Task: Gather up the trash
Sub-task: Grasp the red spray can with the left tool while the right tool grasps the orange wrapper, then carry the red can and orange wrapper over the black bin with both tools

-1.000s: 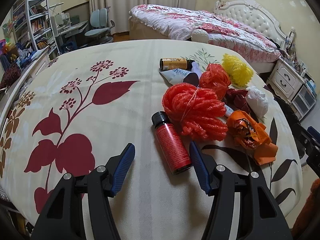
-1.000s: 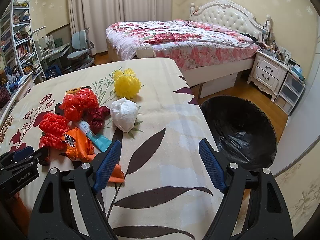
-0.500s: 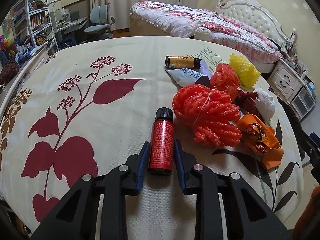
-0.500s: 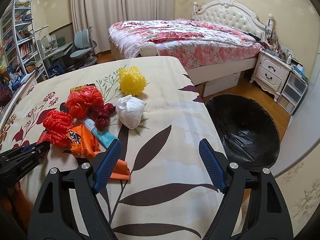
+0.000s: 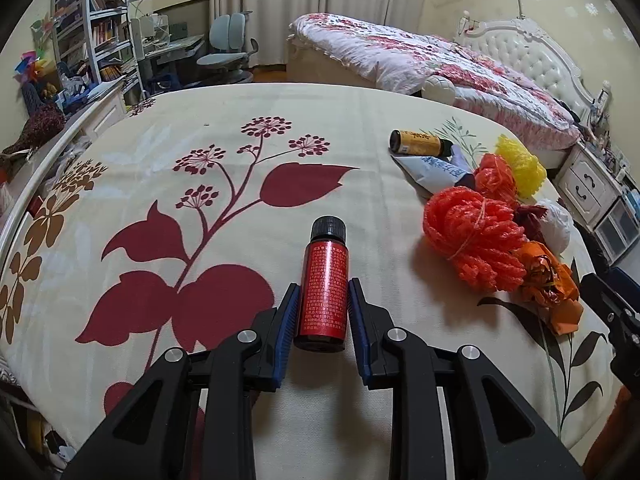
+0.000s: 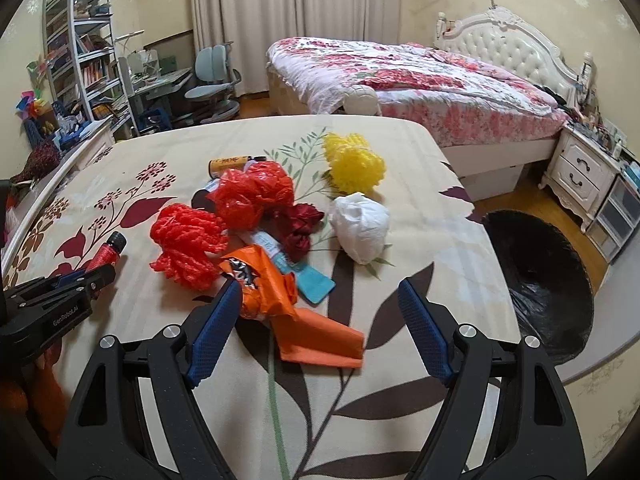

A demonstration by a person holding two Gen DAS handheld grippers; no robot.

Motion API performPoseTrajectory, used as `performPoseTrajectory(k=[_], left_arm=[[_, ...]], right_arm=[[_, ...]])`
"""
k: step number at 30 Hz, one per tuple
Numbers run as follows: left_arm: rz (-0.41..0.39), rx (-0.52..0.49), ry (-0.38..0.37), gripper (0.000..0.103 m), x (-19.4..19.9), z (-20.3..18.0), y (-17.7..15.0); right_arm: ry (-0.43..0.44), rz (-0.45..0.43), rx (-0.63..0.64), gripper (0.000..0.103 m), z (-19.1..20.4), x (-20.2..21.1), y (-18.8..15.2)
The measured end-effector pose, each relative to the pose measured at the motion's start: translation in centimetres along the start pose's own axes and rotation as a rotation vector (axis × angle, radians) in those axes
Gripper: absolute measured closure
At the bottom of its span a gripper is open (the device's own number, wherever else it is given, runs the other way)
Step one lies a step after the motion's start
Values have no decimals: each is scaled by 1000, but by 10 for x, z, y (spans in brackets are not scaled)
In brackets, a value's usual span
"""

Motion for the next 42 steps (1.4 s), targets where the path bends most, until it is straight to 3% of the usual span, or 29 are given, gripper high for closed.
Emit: performPoseTrajectory(k=[6, 11, 26, 36, 42], left_arm=[[-11, 7, 14, 76, 1, 9, 0], [-11, 7, 4, 76, 1, 8, 0], [-57, -16, -28, 76, 20, -9, 7], [-103, -68, -75, 76, 36, -39, 18], [-125, -139, -132, 76, 44, -82, 24]], right_arm=[[9, 42, 46, 37, 18, -18, 0], [84, 72, 65, 65, 28, -25, -4], [108, -17, 28, 68, 11, 15, 9], [19, -104, -68, 68, -46, 46, 24], [-48, -126, -148, 68, -91, 52, 22]])
Point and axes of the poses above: each gripper's, at about its wrist camera, not at the fingertips, and x roughly against the way its jaws point, z to its left, y to its top, the point moved 7 cm from there along -x, roughly the way its jaws point, and after that the axes turned 10 degrees about z, right-handed, at the moved point
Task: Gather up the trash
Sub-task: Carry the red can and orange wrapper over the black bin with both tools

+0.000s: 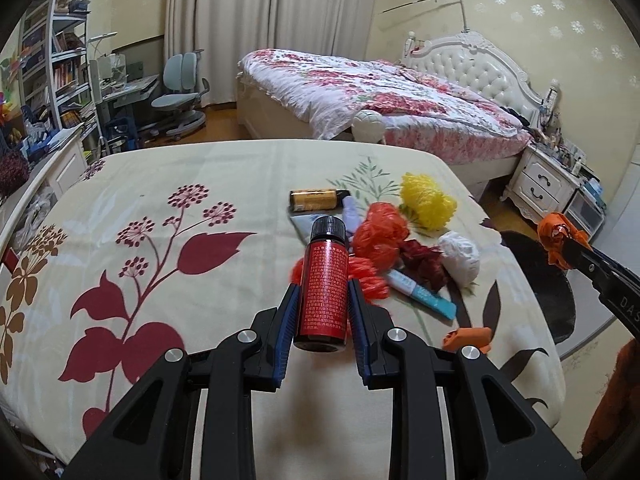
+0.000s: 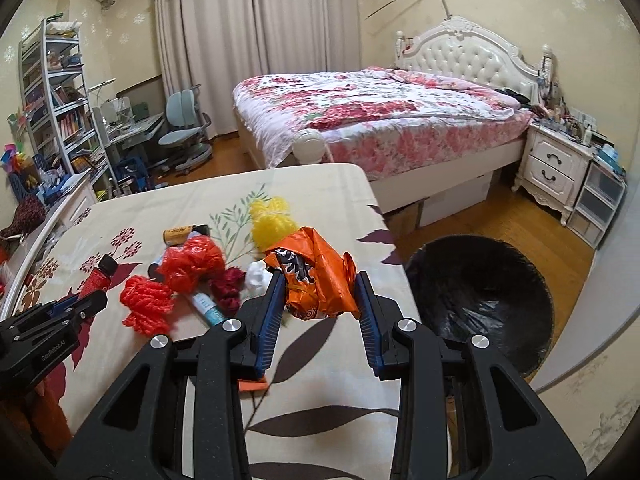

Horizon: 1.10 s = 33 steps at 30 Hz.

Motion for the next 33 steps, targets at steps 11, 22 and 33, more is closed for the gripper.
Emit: performPoseTrajectory(k=[11, 22, 33], left_arm=[[-13, -159, -128, 76, -21, -112, 25], [0, -277, -181, 76, -62, -210, 38], [29, -336, -159, 76, -108, -264, 47]], right_arm=[[-156, -24, -133, 69, -89, -3, -2], [-221, -24, -219, 68, -160, -25, -3], [-247, -11, -257, 68, -193, -50, -6]])
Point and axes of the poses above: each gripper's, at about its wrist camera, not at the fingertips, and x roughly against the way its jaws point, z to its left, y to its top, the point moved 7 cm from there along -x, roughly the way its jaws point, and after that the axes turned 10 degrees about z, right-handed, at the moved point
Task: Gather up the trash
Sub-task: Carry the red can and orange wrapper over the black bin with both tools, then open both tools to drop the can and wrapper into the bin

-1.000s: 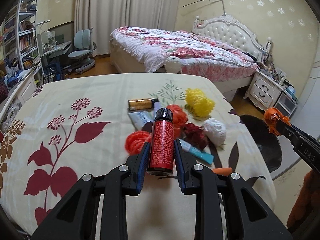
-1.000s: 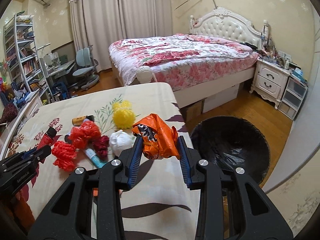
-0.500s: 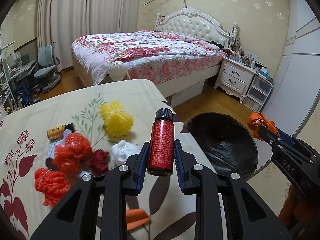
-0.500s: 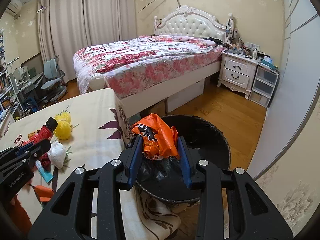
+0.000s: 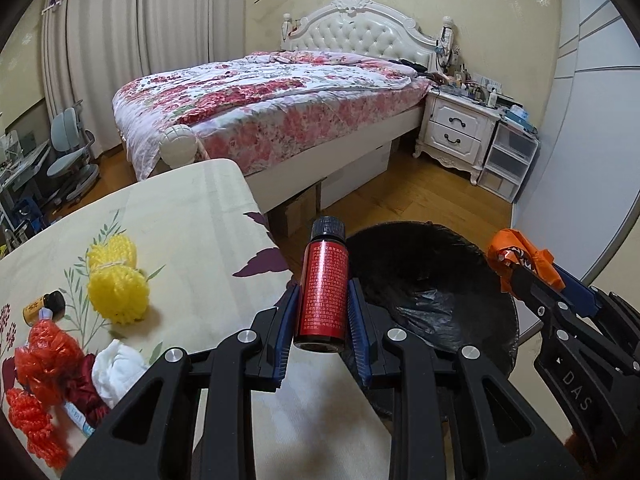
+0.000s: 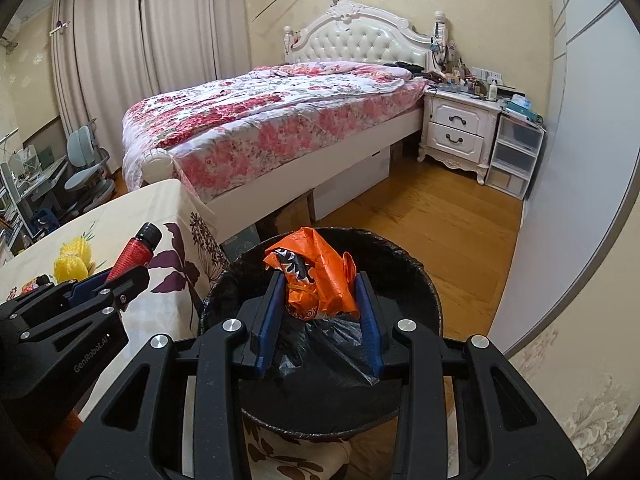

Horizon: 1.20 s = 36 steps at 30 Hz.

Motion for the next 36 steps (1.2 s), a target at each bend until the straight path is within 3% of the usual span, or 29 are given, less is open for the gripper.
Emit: performPoseTrajectory(k=[17, 20, 22, 25, 31, 36], left_arm=[[34, -52, 33, 75, -35, -27, 18], [35, -56, 41, 64, -38, -29, 19], [28, -51, 45, 48, -38, -29, 20], [19, -47, 52, 36, -36, -28, 20], [8, -21, 60, 24, -30, -21, 24], [-1, -10, 68, 21, -17, -13, 22]], right_arm=[[-22, 37, -65, 65, -26, -28, 5], [-26, 35, -76, 59, -29, -29, 7], [-33, 37, -81, 58, -31, -29, 6], [-46, 32, -85, 56, -33, -27, 6], [-66, 15, -95, 44, -37, -20, 7], [-72, 8, -95, 38, -37, -11, 6]])
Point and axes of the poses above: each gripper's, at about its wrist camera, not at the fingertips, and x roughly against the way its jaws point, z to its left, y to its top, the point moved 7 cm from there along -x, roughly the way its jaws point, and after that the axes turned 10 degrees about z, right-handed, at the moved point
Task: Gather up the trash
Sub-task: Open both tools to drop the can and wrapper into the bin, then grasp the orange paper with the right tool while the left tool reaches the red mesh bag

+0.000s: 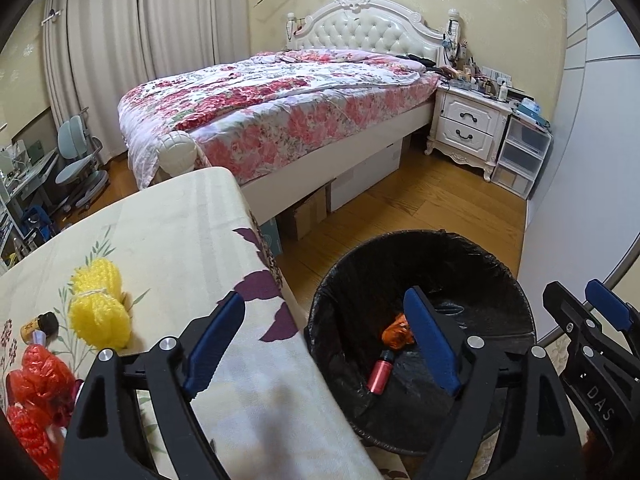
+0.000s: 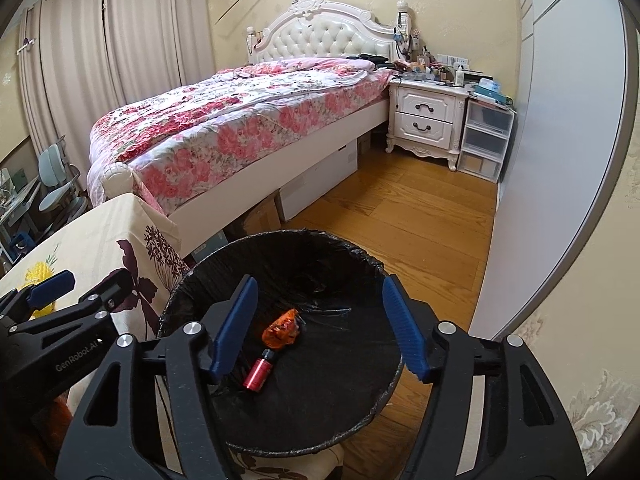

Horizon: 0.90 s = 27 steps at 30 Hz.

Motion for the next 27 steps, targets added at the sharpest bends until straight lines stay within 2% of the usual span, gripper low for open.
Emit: performPoseTrajectory(k=[10, 27], left_arm=[[-12, 35, 27, 20, 35, 37, -24], [-16, 140, 139, 20, 90, 131, -96]], right_arm=[[29, 19, 36, 31, 21, 21, -24], [154, 58, 186, 31, 101, 63, -86]])
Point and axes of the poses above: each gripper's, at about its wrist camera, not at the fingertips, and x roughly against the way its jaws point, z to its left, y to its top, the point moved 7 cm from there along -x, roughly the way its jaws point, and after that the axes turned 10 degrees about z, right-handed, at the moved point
